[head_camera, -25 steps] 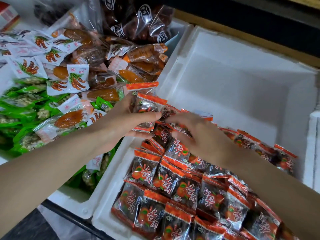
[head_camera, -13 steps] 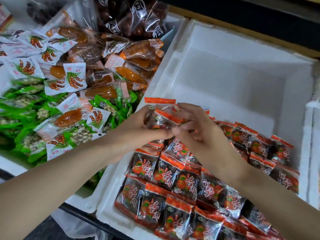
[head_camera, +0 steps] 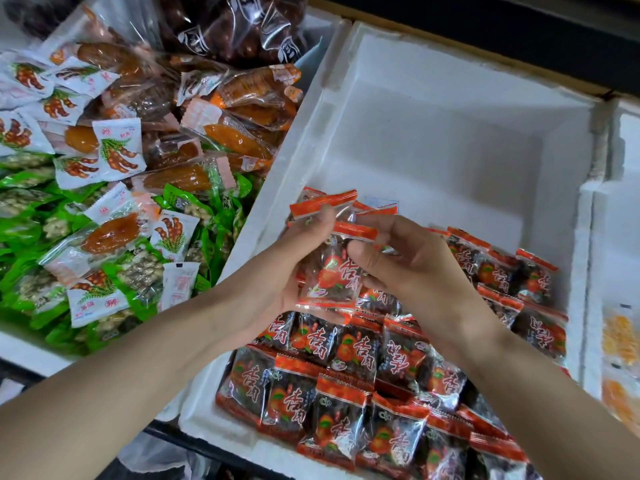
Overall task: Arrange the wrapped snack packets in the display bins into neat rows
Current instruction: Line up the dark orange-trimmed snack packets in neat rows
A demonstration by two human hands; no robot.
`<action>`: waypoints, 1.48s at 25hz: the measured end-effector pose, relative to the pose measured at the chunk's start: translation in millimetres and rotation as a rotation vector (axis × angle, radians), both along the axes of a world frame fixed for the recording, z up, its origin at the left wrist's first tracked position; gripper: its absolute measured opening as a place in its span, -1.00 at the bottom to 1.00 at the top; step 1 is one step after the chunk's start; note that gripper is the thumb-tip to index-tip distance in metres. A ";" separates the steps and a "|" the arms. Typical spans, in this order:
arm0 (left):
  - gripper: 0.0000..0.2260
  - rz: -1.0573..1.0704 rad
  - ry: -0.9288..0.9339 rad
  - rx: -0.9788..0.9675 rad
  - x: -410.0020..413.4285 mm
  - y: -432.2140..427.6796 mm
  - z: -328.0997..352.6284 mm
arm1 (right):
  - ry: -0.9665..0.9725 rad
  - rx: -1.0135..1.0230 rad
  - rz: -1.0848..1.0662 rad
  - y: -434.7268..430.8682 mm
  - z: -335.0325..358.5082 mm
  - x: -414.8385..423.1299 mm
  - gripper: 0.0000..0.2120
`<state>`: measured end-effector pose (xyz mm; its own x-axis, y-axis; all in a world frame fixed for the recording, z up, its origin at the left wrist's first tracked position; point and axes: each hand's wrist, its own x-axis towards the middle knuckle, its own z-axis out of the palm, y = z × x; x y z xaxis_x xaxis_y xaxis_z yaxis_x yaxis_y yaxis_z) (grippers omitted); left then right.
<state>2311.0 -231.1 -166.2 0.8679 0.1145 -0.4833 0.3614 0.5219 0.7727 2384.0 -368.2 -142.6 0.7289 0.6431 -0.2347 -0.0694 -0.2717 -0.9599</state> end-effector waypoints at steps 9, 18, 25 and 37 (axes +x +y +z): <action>-0.81 0.163 -0.028 0.255 -17.4 -14.1 -3.2 | 0.146 -0.009 -0.164 -29.0 -0.7 -12.5 -0.74; -0.75 0.226 -0.039 0.399 -25.5 -2.8 -2.4 | -0.454 -0.491 0.052 -48.2 -43.4 -30.5 -0.82; -0.83 0.203 -0.027 0.402 -27.1 -10.0 -1.0 | -0.897 -0.631 0.108 -54.8 -60.6 -35.2 -0.67; -0.80 0.105 0.012 0.490 -24.4 -27.8 1.3 | -1.154 -0.642 0.355 -58.0 -61.9 27.4 -0.62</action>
